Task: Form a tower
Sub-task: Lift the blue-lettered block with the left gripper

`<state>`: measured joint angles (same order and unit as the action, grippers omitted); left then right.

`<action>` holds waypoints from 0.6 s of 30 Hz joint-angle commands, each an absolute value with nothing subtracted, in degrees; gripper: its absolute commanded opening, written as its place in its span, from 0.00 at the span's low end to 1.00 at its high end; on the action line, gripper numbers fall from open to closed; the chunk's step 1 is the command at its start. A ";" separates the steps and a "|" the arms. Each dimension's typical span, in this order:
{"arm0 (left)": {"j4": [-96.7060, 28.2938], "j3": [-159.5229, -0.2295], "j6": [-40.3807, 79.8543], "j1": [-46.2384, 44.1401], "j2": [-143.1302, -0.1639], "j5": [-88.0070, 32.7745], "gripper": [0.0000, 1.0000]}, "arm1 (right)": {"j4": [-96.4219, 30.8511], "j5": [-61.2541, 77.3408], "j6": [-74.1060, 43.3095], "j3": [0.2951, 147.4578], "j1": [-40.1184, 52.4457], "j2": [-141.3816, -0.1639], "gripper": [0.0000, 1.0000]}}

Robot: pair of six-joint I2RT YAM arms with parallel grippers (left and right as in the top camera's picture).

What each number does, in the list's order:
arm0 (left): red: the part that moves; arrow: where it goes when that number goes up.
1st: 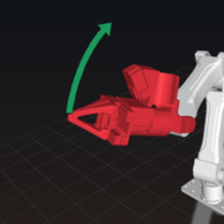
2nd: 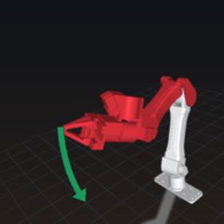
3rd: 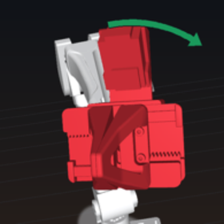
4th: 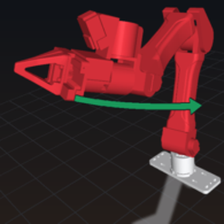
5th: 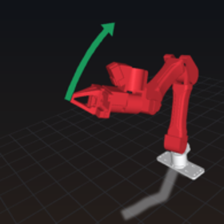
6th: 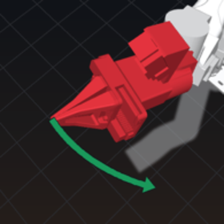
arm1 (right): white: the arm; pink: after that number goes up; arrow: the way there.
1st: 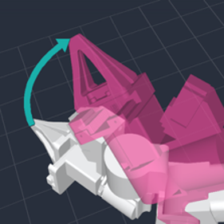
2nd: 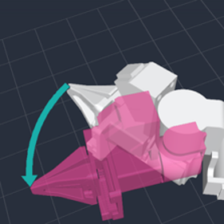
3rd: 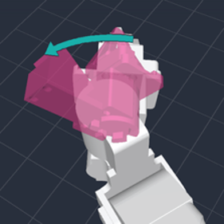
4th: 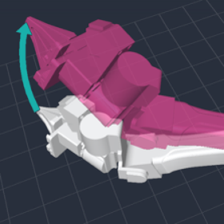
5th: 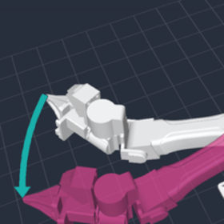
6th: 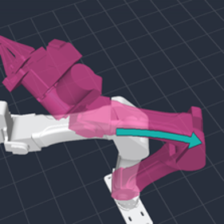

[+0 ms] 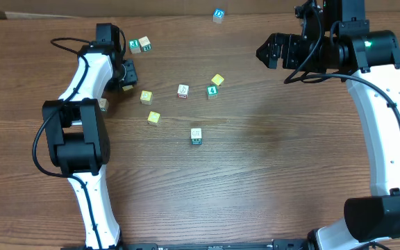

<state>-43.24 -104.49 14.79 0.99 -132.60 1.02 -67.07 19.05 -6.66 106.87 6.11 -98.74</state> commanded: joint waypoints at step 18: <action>-42.00 -104.05 14.15 1.15 -133.36 0.40 0.35 | -66.92 18.68 -6.63 107.57 6.46 -98.17 1.00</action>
